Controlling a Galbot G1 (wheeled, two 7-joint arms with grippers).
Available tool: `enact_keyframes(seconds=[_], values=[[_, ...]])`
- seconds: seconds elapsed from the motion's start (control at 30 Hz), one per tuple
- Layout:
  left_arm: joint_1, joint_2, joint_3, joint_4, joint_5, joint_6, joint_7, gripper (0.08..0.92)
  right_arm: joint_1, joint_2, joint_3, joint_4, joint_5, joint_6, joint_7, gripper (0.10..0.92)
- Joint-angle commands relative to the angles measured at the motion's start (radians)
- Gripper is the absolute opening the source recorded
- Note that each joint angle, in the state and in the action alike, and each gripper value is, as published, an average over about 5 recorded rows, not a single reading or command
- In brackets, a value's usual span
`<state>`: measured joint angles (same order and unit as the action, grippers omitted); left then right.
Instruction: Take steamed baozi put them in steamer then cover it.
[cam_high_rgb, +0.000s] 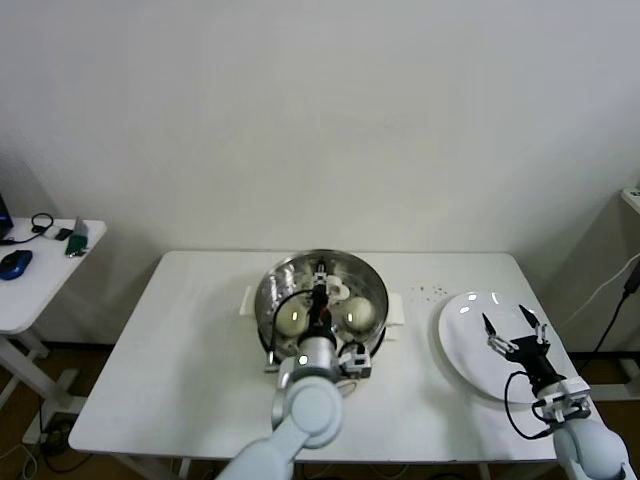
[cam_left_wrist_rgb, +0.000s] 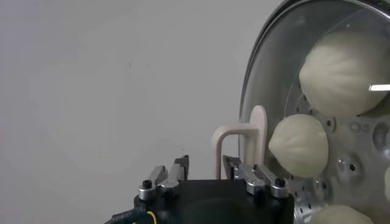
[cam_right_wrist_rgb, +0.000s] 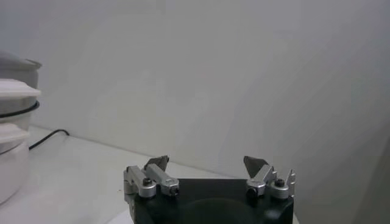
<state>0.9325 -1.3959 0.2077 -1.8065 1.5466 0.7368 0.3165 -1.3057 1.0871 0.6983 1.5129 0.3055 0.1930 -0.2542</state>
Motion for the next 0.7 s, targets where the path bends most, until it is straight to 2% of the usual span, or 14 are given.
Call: enact_keyframes(seconds=[0.03, 0.4, 0.57, 0.7], values=[[0.023, 0.057, 0.002, -0.108, -0.060, 0.027, 0.008, 0.469, 0.001, -0.001, 0.003, -0.001, 0.013, -0.007, -0.006, 0.823], [0.140, 0.138, -0.038, -0.276, -0.170, 0.027, 0.002, 0.780, 0.014, -0.001, 0.000, -0.005, 0.009, -0.015, -0.006, 0.823], [0.201, 0.179, -0.078, -0.348, -0.248, 0.010, -0.064, 0.821, 0.019, 0.001, -0.006, -0.003, 0.000, -0.017, -0.005, 0.823], [0.251, 0.223, -0.135, -0.397, -0.393, -0.038, -0.207, 0.822, 0.022, 0.003, -0.010, -0.003, -0.007, -0.020, -0.005, 0.823]])
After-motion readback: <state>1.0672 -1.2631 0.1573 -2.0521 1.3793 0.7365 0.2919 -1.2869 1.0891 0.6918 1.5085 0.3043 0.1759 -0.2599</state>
